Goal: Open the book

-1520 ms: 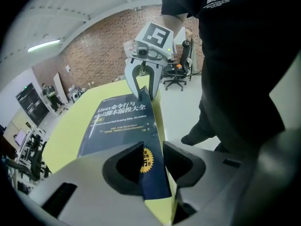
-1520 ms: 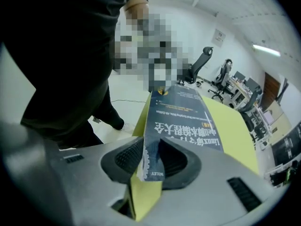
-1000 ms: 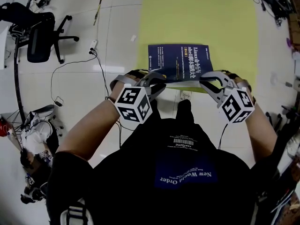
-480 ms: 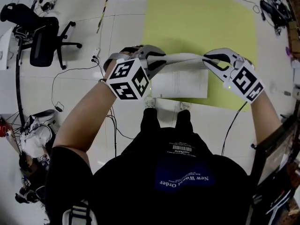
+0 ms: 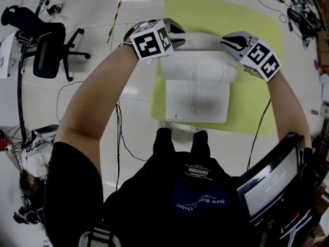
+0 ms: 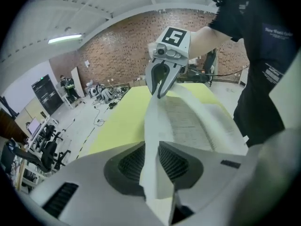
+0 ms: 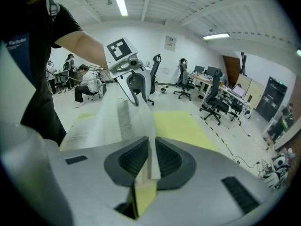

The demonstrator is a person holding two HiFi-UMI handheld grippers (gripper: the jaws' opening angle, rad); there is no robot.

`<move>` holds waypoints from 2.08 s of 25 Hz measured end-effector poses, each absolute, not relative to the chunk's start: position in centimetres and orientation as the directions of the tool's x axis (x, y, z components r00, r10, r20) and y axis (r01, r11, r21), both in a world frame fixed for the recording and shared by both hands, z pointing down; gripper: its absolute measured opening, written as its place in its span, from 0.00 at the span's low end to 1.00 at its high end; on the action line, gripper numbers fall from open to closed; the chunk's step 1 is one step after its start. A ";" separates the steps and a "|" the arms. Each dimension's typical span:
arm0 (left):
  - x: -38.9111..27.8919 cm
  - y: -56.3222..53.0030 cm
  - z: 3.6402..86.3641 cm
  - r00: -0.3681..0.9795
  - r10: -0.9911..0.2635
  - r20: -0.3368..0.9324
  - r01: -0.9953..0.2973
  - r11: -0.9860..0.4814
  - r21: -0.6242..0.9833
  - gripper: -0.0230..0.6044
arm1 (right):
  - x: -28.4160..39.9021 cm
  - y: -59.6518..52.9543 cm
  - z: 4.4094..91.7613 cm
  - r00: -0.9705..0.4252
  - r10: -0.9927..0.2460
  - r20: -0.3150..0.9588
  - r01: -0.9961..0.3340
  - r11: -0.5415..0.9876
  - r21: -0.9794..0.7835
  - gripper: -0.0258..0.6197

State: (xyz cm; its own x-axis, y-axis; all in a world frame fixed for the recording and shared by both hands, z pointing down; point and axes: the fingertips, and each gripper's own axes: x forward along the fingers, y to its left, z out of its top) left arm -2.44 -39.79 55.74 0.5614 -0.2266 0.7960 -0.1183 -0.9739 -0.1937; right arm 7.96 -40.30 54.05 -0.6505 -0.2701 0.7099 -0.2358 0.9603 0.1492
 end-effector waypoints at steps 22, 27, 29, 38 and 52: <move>-6.2 -44.9 57.8 0.397 -0.467 0.790 -0.278 -0.882 -0.381 0.19 | 7.9 -40.9 55.9 -0.602 -0.436 0.669 -0.425 0.884 0.194 0.39; -4.2 -39.9 55.5 0.550 -0.357 0.755 -0.245 -0.933 -0.263 0.19 | 6.9 -35.8 56.1 -0.662 -0.328 0.674 -0.348 0.931 0.110 0.40; -3.2 -37.1 54.8 0.592 -0.304 0.746 -0.193 -0.953 -0.235 0.19 | 6.8 -33.3 55.7 -0.688 -0.273 0.672 -0.291 0.953 0.090 0.40; 0.2 -19.2 61.0 0.560 -0.004 0.829 0.077 -0.995 -0.058 0.19 | 12.2 -19.2 50.9 -0.724 0.032 0.690 -0.045 0.995 -0.093 0.40; 1.2 -18.2 61.7 0.552 -0.011 0.834 -0.071 -0.997 0.033 0.18 | 10.8 -16.6 49.2 -0.861 -0.230 0.453 -0.396 0.863 -0.315 0.40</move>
